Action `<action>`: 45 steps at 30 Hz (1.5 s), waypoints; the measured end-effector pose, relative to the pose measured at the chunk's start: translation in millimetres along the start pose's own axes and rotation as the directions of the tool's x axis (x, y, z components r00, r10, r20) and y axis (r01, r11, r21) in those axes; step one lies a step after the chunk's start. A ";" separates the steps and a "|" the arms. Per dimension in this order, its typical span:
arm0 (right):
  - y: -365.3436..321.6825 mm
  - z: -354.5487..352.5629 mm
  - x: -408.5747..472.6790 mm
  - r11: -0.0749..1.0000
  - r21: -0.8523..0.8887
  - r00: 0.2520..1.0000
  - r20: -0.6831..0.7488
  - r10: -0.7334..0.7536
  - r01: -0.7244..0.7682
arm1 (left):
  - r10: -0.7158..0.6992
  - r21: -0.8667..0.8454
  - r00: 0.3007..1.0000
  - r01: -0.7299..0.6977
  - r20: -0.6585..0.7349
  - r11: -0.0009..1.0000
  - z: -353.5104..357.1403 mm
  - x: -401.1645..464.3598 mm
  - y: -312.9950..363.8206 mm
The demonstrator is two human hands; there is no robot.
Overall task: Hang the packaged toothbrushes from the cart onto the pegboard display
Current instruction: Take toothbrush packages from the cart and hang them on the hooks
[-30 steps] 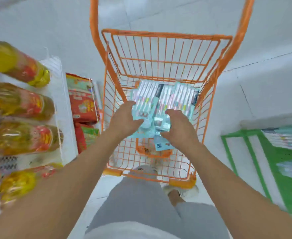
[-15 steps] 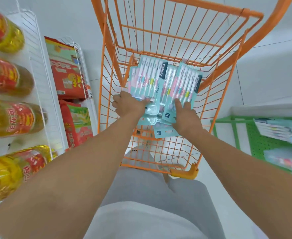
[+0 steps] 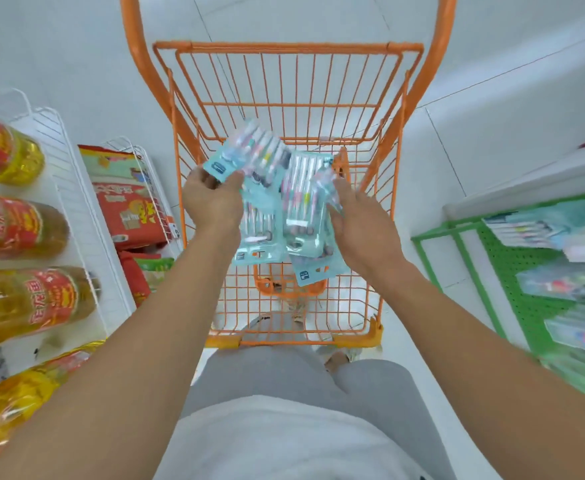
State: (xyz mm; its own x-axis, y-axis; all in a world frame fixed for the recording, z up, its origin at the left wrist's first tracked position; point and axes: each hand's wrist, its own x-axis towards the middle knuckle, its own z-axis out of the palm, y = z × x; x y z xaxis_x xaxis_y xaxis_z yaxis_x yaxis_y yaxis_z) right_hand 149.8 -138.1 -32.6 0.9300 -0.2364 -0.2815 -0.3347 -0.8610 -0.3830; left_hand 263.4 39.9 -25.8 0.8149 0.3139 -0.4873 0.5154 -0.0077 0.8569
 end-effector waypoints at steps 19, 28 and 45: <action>11.4 -163.9 -136.4 0.043 0.959 0.933 0.262 0.248 -0.281 | 0.092 0.242 0.418 -0.677 0.904 0.695 50.5 -200.8 105.7; 82.6 -178.1 -213.2 0.434 0.895 0.921 -0.080 0.382 -0.103 | -0.171 0.332 0.319 -0.567 0.932 0.753 72.3 -266.0 115.2; 179.7 -98.1 -244.3 -0.223 0.966 0.684 0.075 0.726 0.132 | -0.352 0.430 0.298 -0.258 0.887 0.865 157.0 -317.0 -22.8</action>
State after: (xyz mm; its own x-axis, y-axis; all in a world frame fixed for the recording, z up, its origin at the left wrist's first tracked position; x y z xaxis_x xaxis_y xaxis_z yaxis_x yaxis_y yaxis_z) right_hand -122.6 -279.3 53.6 0.3814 -0.7531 -0.5361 0.0509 0.5961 -0.8013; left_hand 35.0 -208.5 82.8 0.2973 -0.7460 -0.5959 0.3501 -0.4955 0.7949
